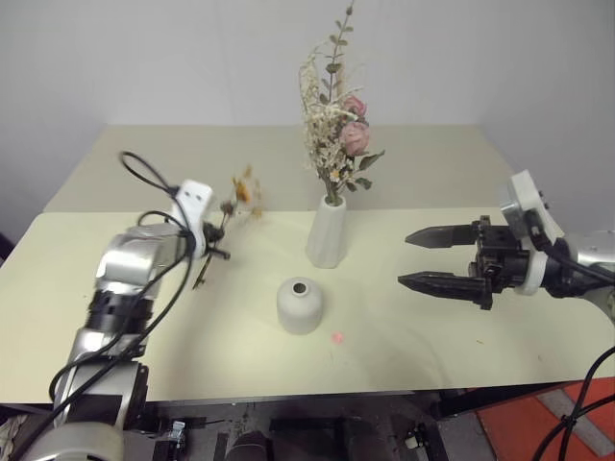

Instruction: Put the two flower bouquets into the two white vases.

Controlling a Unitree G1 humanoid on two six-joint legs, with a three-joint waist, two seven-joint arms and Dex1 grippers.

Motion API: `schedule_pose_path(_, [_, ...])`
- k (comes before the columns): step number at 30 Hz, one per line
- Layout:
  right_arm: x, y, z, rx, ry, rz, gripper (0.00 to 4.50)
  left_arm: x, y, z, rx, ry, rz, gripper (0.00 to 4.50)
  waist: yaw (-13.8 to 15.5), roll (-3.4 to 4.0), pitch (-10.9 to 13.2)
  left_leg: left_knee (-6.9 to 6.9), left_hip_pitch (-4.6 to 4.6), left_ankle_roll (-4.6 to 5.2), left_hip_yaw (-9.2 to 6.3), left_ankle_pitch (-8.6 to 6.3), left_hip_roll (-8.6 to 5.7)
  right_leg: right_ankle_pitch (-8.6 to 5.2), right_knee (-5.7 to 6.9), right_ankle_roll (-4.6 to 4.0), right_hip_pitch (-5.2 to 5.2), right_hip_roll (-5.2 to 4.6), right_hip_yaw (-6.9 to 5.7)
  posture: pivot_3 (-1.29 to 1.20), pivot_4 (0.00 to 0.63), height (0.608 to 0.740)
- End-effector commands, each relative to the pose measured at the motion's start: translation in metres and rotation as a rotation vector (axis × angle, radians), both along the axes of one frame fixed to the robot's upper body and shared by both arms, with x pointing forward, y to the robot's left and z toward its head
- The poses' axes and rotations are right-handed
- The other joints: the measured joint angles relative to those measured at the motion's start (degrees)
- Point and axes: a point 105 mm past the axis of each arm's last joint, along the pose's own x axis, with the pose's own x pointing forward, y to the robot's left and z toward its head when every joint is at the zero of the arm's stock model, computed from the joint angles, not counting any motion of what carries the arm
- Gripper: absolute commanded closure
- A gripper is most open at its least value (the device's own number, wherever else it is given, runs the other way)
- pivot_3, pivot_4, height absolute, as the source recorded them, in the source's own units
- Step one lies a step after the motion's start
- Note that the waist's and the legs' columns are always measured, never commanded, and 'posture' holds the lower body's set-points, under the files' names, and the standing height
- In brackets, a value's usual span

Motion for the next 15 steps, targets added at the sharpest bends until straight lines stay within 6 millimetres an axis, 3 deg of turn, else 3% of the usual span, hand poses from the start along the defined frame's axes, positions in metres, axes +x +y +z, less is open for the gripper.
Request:
schedule_pose_path(1, [0.001,-0.002,0.004,0.006,-0.029,0.003,0.00,-0.036,-0.010,0.065,-0.178,-0.279,-0.214,4.46,0.36,0.02,-0.01,0.00,0.01,0.01,0.02,0.00,-0.03,0.01,-0.05,0.01,0.04,-0.03,0.00,0.00,0.150,0.740])
schedule_pose_path(4, [0.003,-0.003,0.002,0.008,-0.018,0.002,0.00,-0.072,-0.026,0.078,-0.302,-0.350,-0.474,4.46,0.61,0.02,-0.01,0.00,0.11,0.02,0.06,-0.01,-0.05,0.03,-0.15,0.07,0.21,-0.04,0.00,0.00,0.150,0.740])
schedule_pose_path(7, [0.003,-0.003,0.001,0.010,-0.011,0.008,0.00,-0.091,-0.039,0.077,-0.377,-0.340,-0.644,4.46,0.68,0.02,-0.01,0.07,0.19,0.02,0.06,-0.01,-0.05,0.03,-0.16,0.09,0.32,-0.02,0.00,0.00,0.150,0.740])
schedule_pose_path(11, [0.002,-0.004,0.000,0.014,0.005,0.016,0.00,-0.104,-0.058,0.076,-0.466,-0.336,-0.822,4.46,0.47,0.02,-0.01,0.09,0.22,0.02,0.05,-0.01,-0.04,0.03,-0.15,0.10,0.34,0.02,0.00,0.00,0.150,0.740])
schedule_pose_path(15, [0.000,-0.004,-0.003,0.011,0.026,0.034,0.00,-0.103,-0.076,0.075,-0.503,-0.344,-0.909,4.46,0.43,0.02,-0.01,0.09,0.21,0.03,0.05,-0.02,-0.04,0.03,-0.17,0.10,0.34,0.03,0.02,0.00,0.150,0.740])
